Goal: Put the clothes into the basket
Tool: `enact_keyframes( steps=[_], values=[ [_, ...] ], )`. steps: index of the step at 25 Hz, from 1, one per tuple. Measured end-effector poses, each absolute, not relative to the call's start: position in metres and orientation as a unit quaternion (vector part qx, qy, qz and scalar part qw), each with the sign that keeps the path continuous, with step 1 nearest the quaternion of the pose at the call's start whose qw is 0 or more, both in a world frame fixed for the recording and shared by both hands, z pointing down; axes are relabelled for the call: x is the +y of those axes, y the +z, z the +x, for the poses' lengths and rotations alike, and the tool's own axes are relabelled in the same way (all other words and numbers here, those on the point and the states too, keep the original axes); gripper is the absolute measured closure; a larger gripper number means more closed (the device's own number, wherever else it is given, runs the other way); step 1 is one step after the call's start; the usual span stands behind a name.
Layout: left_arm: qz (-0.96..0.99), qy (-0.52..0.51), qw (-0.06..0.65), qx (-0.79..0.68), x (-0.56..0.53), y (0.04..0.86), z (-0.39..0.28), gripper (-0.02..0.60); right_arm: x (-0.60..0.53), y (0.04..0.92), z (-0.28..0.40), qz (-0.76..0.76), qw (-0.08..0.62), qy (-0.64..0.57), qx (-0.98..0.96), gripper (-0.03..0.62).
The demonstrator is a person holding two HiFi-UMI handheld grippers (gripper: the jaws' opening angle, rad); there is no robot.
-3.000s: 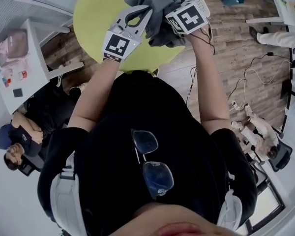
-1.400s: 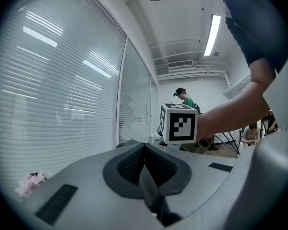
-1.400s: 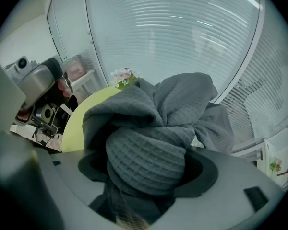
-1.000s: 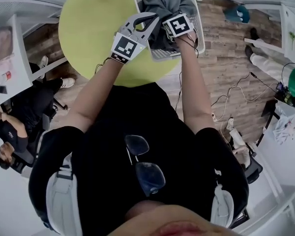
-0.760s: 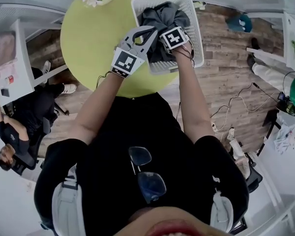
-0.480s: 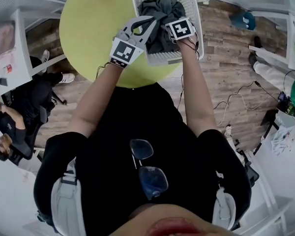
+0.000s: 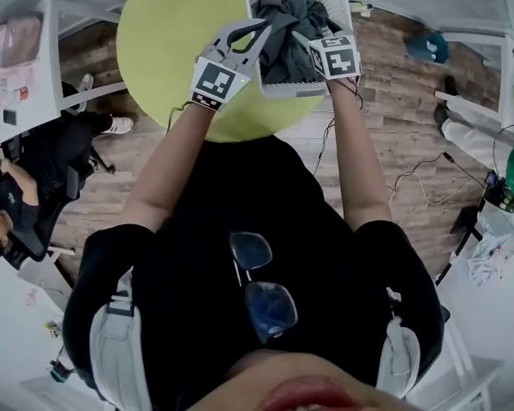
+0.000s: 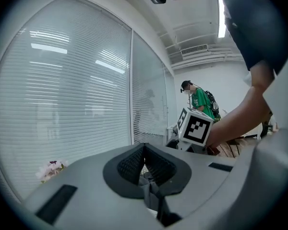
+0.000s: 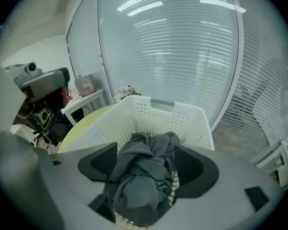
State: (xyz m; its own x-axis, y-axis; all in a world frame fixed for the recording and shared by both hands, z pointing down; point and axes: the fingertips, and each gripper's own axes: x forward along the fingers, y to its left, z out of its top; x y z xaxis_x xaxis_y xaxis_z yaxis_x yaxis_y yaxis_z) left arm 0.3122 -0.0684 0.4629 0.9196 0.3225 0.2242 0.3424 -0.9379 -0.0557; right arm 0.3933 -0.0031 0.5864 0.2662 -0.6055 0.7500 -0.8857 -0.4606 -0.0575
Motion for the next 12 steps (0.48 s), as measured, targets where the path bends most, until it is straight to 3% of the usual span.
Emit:
enact_keyframes(
  steps=[8,12],
  values=[
    [-0.976,-0.087,0.027,-0.200,-0.077,0.445,0.253,0.571,-0.015,0.502,0.329,0.805,0.099,0.278,-0.515,0.231],
    [-0.971,-0.078,0.015,-0.223,-0.078,0.442,0.213,0.572,-0.015,0.470,0.278,0.815,0.053,0.245,-0.523,0.400]
  ],
)
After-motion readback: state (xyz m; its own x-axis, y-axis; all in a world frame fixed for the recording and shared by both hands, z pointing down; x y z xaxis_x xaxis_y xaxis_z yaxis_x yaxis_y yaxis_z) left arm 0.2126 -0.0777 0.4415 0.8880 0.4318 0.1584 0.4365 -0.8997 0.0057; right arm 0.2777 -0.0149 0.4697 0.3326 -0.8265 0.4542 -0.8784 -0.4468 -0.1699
